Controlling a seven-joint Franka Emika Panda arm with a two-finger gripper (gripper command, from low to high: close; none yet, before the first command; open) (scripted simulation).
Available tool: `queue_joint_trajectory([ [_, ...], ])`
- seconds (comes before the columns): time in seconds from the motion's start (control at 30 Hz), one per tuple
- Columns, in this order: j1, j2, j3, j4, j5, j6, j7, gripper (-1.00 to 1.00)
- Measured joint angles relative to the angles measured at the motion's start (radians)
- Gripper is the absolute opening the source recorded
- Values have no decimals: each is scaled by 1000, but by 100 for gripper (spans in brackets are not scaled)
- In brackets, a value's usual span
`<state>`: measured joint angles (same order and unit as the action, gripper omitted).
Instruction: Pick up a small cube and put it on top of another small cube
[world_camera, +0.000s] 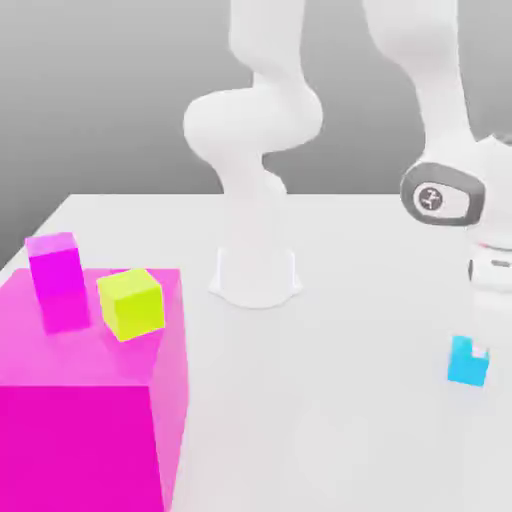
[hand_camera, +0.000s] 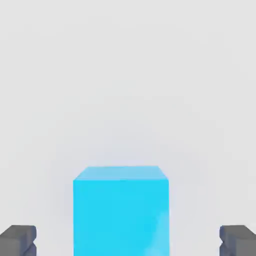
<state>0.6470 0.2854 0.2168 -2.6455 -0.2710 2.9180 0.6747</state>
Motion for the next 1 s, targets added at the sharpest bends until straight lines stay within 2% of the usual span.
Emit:
queue_joint_trajectory([
  [0.03, 29, 35, -34, 7, -23, 28, 18, 0],
  [0.07, 41, 56, -50, 12, -40, 44, 31, -100],
  [0.3, 39, 54, -48, 12, -41, 42, 32, -100],
  [0.43, -24, -69, 41, -16, 71, -52, -54, -100],
  [0.53, -41, -133, 59, -7, 122, -111, -92, -100],
  [1.0, -395, -457, -133, 52, -26, -319, 313, -100],
])
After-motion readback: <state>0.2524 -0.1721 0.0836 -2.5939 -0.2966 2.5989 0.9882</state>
